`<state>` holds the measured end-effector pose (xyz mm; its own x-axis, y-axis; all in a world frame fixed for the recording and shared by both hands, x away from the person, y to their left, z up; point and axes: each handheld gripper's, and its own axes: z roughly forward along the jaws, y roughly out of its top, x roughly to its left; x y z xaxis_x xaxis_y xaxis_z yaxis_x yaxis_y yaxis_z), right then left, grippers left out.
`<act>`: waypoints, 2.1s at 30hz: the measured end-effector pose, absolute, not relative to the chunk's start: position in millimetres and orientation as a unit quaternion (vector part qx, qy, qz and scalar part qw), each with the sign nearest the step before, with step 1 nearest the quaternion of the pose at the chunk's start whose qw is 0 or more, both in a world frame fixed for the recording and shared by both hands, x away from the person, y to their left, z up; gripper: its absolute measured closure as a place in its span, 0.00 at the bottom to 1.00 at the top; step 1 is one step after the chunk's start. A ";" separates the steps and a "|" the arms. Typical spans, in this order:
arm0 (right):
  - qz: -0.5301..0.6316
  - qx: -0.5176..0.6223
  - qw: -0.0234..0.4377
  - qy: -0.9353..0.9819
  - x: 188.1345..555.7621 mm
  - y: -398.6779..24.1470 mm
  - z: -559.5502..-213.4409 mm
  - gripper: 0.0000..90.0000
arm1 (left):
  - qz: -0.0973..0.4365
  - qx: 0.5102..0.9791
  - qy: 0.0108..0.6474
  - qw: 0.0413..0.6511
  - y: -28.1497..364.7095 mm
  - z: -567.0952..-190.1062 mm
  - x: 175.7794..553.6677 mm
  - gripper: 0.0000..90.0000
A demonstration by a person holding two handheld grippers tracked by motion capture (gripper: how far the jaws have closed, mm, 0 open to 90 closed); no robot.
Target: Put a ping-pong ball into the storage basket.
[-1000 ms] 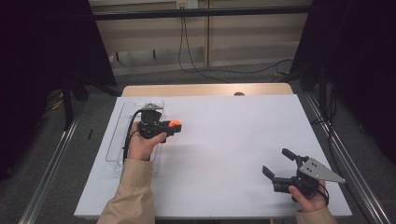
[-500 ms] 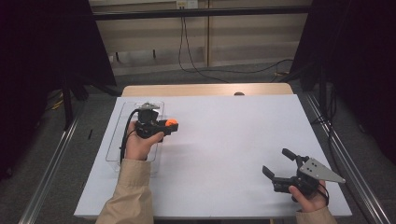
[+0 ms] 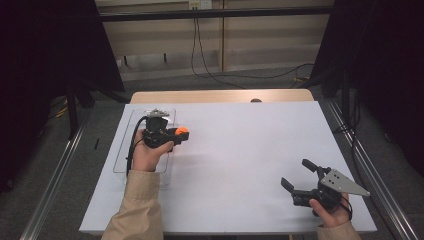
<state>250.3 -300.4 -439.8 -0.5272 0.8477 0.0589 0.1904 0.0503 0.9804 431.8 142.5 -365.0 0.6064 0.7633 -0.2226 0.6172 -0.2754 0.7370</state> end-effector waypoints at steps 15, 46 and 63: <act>0.568 0.390 0.291 0.664 250.4 -301.2 -439.8 0.04 | 0.094 0.791 0.438 0.416 150.4 -363.2 431.5 0.57; 0.568 0.392 0.291 0.663 250.5 -301.2 -439.8 0.04 | 0.106 0.782 0.451 0.417 164.8 -364.7 430.9 0.57; 0.568 0.391 0.291 0.664 250.2 -300.6 -439.4 0.04 | 0.130 0.776 0.461 0.410 180.6 -366.7 425.6 0.57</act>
